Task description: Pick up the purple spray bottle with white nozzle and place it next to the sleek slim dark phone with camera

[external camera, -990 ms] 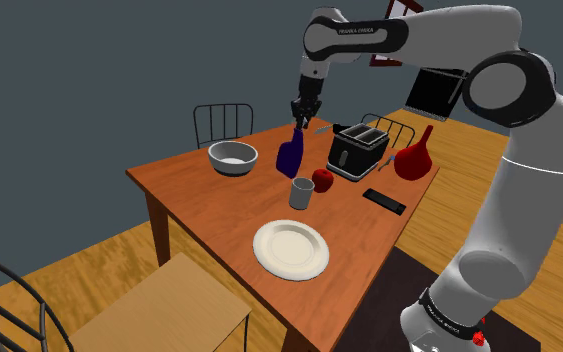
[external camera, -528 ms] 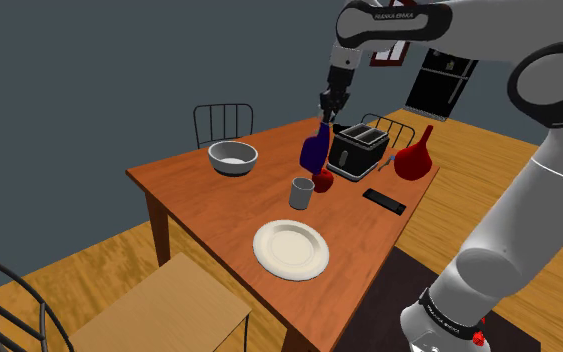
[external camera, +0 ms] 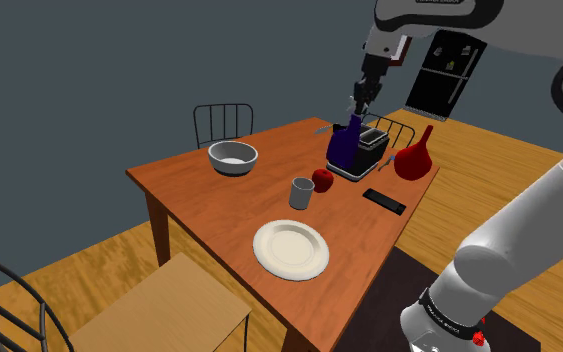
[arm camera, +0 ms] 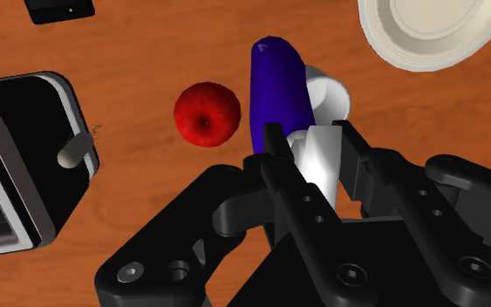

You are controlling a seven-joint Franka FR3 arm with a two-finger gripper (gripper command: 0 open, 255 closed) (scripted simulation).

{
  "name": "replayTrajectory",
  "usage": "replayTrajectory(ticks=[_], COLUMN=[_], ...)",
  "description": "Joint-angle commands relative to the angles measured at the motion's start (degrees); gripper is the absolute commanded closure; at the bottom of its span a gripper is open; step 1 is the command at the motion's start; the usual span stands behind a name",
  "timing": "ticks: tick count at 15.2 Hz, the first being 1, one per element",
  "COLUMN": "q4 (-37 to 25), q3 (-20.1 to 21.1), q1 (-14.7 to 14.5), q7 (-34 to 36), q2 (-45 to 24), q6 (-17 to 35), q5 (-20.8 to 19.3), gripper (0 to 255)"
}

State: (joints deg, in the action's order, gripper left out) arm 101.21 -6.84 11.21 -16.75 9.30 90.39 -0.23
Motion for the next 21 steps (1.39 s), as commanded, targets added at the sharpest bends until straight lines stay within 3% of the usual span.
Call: replayTrajectory(ticks=[1, 11, 19, 21], q4=[0.38, -2.37, -9.86, -9.18], q3=[-1.27, -7.31, -13.3, -13.67], q1=[0.99, 5.05, 8.01, 8.21], q7=[-2.23, -12.4, -22.29, -22.84], q2=[1.88, 8.71, 9.76, 10.19], q6=[-1.53, -10.8, -18.75, -18.43], q5=[-0.5, -3.62, -6.28, -6.56], gripper=[255, 255, 255, 255])
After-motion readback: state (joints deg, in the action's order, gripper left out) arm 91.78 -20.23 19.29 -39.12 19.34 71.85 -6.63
